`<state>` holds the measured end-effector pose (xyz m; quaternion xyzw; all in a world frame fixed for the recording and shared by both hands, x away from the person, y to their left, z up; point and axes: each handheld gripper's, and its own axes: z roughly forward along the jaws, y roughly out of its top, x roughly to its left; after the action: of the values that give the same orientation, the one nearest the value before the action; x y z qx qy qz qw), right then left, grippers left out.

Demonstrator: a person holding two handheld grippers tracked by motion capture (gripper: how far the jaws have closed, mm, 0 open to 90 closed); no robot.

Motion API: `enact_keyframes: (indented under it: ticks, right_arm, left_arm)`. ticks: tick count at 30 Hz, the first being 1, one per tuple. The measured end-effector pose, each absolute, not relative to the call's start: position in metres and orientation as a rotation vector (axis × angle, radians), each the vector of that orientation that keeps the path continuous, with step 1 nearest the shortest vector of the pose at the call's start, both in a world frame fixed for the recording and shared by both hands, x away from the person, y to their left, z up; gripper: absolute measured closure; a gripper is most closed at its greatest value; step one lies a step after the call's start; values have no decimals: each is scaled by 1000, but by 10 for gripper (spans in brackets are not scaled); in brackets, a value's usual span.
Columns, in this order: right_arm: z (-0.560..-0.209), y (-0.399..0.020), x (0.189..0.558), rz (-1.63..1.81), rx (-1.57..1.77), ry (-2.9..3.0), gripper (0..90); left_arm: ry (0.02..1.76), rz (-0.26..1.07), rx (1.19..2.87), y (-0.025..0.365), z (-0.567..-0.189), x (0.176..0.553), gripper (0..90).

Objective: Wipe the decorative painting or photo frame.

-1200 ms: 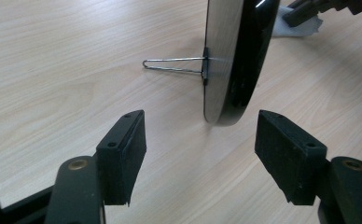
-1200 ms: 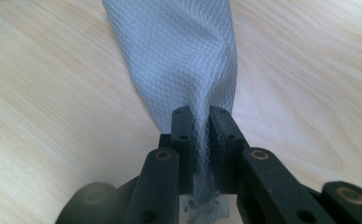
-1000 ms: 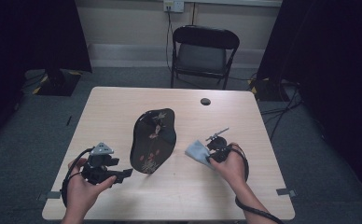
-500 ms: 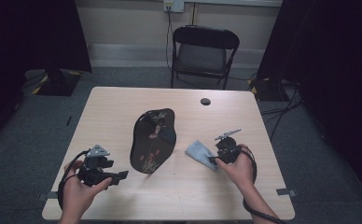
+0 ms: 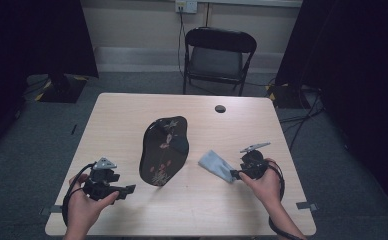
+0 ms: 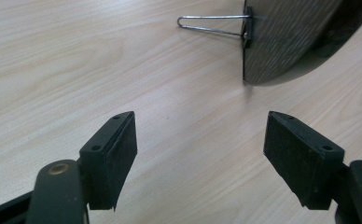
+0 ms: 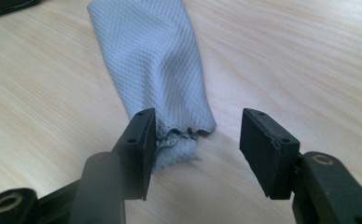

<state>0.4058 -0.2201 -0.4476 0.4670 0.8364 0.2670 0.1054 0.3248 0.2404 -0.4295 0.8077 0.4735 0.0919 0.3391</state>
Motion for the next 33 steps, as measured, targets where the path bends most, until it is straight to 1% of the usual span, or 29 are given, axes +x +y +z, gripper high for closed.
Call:
enact_keyframes:
  ticks: [14,33]
  right_arm:
    - [-453,-244,397,801,1425,2414,408]
    - [-462,-266,385,821,1439,2384,381]
  left_arm:
    - [1283,247,2127,248,-448,331,254]
    - [1320,268,2153,253,-464,336,233]
